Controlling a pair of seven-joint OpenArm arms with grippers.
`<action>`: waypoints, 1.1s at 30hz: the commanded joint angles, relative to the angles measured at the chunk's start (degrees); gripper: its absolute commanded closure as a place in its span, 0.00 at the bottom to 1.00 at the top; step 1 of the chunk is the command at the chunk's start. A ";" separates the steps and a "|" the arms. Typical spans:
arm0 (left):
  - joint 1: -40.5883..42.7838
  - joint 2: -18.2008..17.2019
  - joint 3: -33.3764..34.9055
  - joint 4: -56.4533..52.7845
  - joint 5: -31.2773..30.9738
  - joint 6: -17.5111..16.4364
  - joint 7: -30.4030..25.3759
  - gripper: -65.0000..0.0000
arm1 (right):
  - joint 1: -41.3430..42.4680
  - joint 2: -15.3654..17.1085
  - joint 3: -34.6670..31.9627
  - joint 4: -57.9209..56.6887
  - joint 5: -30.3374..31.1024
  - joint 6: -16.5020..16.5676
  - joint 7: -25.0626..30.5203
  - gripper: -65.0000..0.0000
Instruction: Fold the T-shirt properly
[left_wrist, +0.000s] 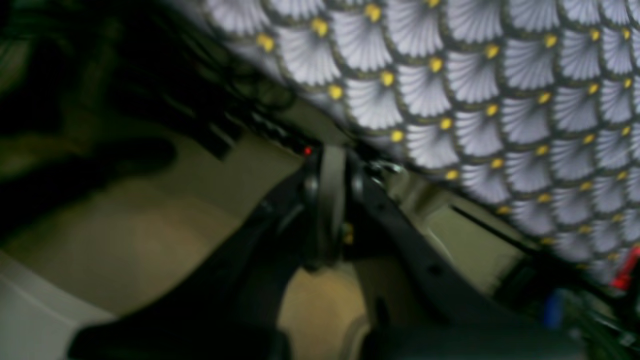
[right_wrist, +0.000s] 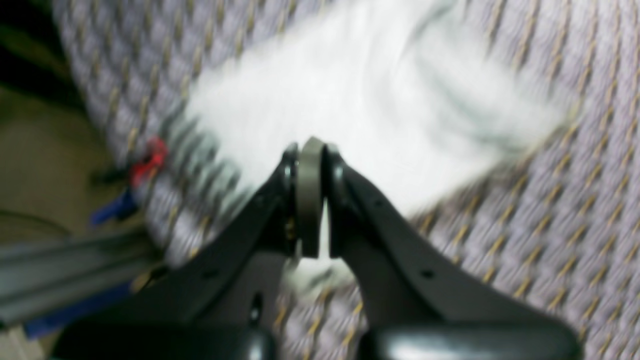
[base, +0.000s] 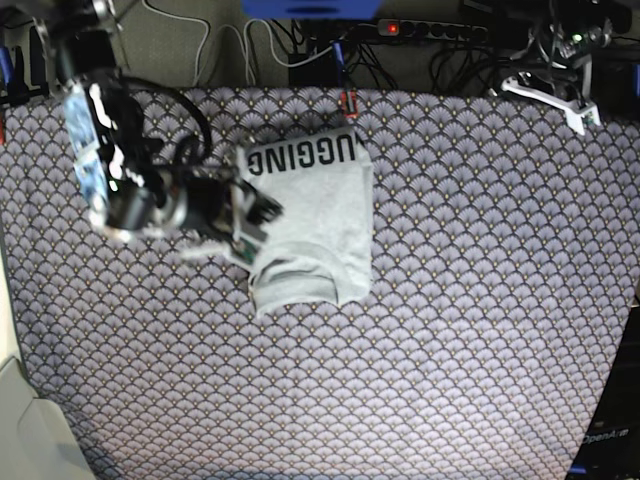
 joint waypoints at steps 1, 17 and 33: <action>0.93 -1.02 0.30 0.98 0.03 -0.02 -0.85 1.00 | -0.95 1.36 2.02 2.89 0.90 0.12 1.31 1.00; 7.52 -4.98 16.22 -0.17 5.39 0.33 -3.66 1.00 | -43.59 6.10 34.11 5.26 0.38 0.12 16.87 1.00; 1.63 3.20 27.12 -53.18 17.61 0.33 -36.45 1.00 | -46.58 -3.13 36.66 -35.62 -26.35 0.12 45.09 1.00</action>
